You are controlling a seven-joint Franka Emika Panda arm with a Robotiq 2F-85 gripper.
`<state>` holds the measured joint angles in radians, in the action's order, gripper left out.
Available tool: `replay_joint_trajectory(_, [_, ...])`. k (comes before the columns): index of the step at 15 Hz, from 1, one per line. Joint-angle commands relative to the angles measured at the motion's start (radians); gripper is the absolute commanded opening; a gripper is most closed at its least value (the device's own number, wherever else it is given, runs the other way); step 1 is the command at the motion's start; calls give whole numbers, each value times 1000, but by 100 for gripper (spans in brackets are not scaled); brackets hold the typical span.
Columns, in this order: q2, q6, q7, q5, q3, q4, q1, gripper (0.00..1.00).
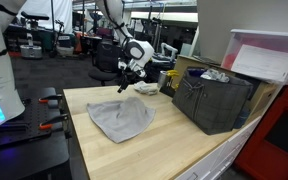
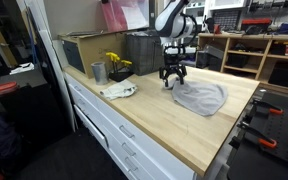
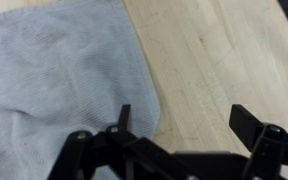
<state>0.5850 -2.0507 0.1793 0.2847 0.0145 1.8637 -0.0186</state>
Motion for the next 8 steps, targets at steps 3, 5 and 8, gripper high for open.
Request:
replay_joint_trajectory(3, [140,-166,134,-119,62,-71,59,100])
replay_joint_trajectory(5, [179,-193,164,-124,74,-107,56,100])
replay_joint_trajectory(8, [204,-191,194,-104,78,-154,42,100])
